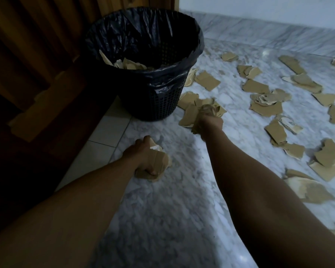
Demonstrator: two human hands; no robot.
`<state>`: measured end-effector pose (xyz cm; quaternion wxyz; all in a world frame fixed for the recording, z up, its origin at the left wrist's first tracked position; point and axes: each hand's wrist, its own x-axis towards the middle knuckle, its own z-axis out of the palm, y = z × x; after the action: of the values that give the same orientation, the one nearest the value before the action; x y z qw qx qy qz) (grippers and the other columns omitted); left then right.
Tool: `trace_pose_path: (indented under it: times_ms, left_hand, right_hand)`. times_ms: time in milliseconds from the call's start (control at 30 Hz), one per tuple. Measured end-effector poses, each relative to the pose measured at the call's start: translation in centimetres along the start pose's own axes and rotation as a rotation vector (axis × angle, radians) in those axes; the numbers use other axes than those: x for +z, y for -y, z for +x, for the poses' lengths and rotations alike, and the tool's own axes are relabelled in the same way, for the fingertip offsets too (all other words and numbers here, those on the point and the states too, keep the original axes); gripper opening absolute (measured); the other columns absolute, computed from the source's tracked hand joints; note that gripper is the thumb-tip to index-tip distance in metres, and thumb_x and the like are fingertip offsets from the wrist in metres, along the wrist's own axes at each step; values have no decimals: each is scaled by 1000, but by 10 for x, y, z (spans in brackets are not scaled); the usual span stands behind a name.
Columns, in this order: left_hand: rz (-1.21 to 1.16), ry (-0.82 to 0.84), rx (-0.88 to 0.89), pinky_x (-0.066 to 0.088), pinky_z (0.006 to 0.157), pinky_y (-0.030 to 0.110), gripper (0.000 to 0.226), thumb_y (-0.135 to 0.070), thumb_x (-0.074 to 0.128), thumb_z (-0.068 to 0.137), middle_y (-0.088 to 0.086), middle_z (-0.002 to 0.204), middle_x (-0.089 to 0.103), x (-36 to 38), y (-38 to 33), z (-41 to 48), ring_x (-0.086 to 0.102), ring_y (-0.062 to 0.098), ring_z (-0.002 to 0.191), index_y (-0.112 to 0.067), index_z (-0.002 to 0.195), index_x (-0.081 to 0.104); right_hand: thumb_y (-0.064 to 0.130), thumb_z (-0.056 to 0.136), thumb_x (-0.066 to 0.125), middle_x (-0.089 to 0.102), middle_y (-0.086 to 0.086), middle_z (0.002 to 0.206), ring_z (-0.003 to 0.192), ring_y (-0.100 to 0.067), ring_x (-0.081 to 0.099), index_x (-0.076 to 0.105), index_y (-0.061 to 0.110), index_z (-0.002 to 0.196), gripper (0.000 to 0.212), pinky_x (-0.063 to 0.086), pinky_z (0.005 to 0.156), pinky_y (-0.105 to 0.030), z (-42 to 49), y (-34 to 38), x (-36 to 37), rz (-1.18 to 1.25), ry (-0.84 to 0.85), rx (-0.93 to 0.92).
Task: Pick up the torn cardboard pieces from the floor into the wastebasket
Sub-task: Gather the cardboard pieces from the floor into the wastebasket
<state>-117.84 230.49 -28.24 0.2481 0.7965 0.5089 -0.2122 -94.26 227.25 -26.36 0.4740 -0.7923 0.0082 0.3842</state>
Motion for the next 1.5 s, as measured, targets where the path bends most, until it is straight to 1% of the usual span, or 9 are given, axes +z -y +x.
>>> trace_pose_path:
  times_ms: [100, 167, 467, 767, 967, 1167, 1267, 1367, 1500]
  left_hand:
    - [-25, 14, -8, 48, 97, 45, 132, -44, 94, 49, 13, 145, 34, 4, 2, 4, 45, 36, 127, -25, 148, 8]
    - [-36, 29, -13, 46, 99, 48, 135, -45, 94, 50, 14, 146, 33, 5, 2, 7, 43, 37, 129, -27, 149, 4]
    - [-34, 43, 1, 48, 96, 51, 136, -45, 95, 46, 13, 144, 35, 8, 4, 15, 44, 37, 126, -36, 147, 3]
    - [-88, -33, 14, 55, 85, 46, 131, -49, 95, 39, 10, 134, 48, 6, 2, -2, 57, 34, 112, -31, 142, 17]
    - [-82, -134, 11, 53, 82, 44, 114, -57, 85, 54, 11, 130, 52, 11, -10, -9, 58, 33, 109, -24, 141, 19]
    - [-125, 111, 195, 51, 94, 42, 124, -53, 92, 38, 11, 135, 52, 3, -54, -8, 56, 28, 117, -8, 139, 37]
    - [-226, 60, 200, 51, 85, 34, 113, -68, 79, 44, 5, 130, 59, 0, -73, 16, 59, 21, 113, -8, 135, 49]
    - [-422, -52, 247, 54, 80, 35, 72, -43, 79, 74, 4, 129, 61, -13, -97, 10, 61, 21, 111, -10, 132, 54]
    - [-585, -72, 137, 53, 82, 31, 99, -43, 89, 63, 3, 138, 49, -11, -124, 23, 55, 22, 120, -8, 141, 40]
  right_hand:
    - [44, 66, 65, 74, -9, 78, 79, -28, 75, 65, 11, 82, 37, 61, 79, -45, 4, 4, 1, -198, -46, -161]
    - [62, 59, 60, 68, -10, 110, 115, -34, 60, 68, 12, 100, 65, 47, 100, -56, 14, 10, 5, -414, -89, -265]
    - [36, 99, 50, 33, -20, 153, 139, -42, 29, 43, 8, 144, 53, 26, 113, -66, 18, 11, 35, -978, 91, -385]
    - [24, 98, 61, 47, -12, 148, 137, -32, 45, 46, 5, 145, 53, 36, 116, -43, -12, -44, 0, -758, 345, -340]
    - [30, 99, 59, 53, -18, 139, 124, -33, 55, 5, 9, 157, 82, 45, 105, -44, -82, -72, -53, -609, 340, -461]
    - [25, 90, 75, 73, -22, 106, 87, -37, 73, 70, 2, 112, 32, 62, 72, -54, -82, -93, -122, -129, 257, -231]
    - [27, 95, 66, 71, -20, 87, 65, -33, 67, 69, 0, 98, 28, 54, 57, -38, -76, -91, -138, 109, 151, -47]
    - [25, 95, 62, 70, -14, 86, 65, -26, 66, 65, 6, 96, 20, 55, 57, -31, -65, -93, -138, 213, 107, 86]
    - [26, 94, 66, 71, -13, 104, 80, -25, 70, 62, 6, 114, 29, 59, 57, -34, -47, -108, -131, 343, 67, 165]
